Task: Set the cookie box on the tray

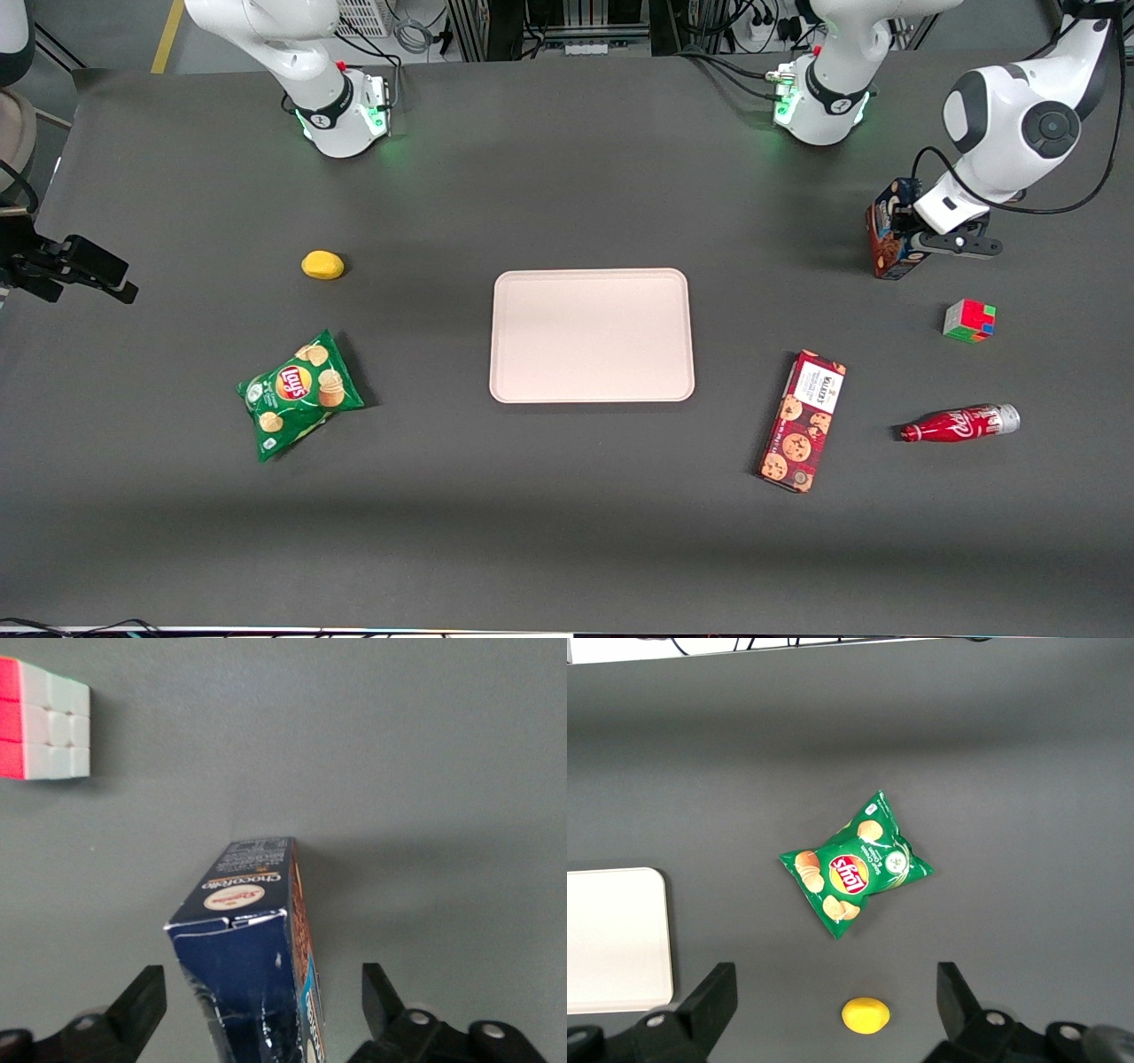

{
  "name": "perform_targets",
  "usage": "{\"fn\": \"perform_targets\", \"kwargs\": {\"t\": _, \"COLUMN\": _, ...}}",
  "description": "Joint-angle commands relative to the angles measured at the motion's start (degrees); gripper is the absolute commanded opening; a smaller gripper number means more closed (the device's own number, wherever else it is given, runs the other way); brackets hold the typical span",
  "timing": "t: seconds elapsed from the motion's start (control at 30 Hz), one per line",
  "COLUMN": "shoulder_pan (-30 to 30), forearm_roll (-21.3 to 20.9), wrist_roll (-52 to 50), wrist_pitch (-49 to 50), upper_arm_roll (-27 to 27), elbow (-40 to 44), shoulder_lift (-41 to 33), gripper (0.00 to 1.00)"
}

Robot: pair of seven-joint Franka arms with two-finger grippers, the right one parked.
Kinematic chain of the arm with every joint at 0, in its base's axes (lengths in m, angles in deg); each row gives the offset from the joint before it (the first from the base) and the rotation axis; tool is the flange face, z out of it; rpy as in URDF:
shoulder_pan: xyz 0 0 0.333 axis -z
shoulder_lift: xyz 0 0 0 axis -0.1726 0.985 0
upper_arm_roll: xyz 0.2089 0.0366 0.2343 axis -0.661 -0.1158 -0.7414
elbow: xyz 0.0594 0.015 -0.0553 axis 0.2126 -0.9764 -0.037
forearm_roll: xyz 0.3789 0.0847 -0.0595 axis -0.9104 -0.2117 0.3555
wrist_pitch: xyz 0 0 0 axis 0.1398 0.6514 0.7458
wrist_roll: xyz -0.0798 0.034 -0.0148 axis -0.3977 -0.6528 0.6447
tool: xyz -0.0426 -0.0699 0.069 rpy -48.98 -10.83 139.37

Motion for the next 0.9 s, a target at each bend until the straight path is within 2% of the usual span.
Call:
{"fn": "perform_targets", "kwargs": {"t": 0.0, "shoulder_pan": -0.24, "forearm_roll": -0.75, "wrist_roll": 1.77, "wrist_pitch": -1.06, "upper_arm_roll": -1.7, "elbow": -1.58, "shoulder_lift": -1.28, "gripper": 0.0}}
{"fn": "perform_targets", "kwargs": {"t": 0.2, "shoulder_pan": -0.07, "forearm_roll": -0.66, "wrist_roll": 0.63, "wrist_pitch": 1.23, "upper_arm_roll": -1.52, "elbow": 1.06, "shoulder_lift": -2.68, "gripper": 0.0}}
{"fn": "perform_targets", "kwargs": {"t": 0.3, "shoulder_pan": 0.02, "forearm_roll": -0.4, "wrist_roll": -0.78, "wrist_pitch": 5.78, "upper_arm_roll": -1.08, "elbow": 5.0, "shoulder_lift": -3.48, "gripper": 0.0}}
{"fn": "perform_targets", "kwargs": {"t": 0.43, "shoulder_pan": 0.46, "forearm_roll": 0.48, "wrist_roll": -3.76, "wrist_pitch": 15.27, "upper_arm_roll": 1.8, "elbow": 13.0, "shoulder_lift": -3.74, "gripper": 0.0}}
{"fn": "perform_targets", "kwargs": {"t": 0.67, "shoulder_pan": 0.46, "forearm_roll": 8.65, "wrist_roll": -9.91, "wrist_pitch": 29.51, "upper_arm_roll": 9.81, "elbow": 29.25, "shoulder_lift": -2.78, "gripper": 0.0}}
{"fn": "perform_targets", "kwargs": {"t": 0.87, "shoulder_pan": 0.64, "forearm_roll": 9.53, "wrist_roll": -17.82, "wrist_pitch": 43.92, "upper_arm_roll": 14.55, "elbow": 45.24, "shoulder_lift": 1.17, "gripper": 0.0}}
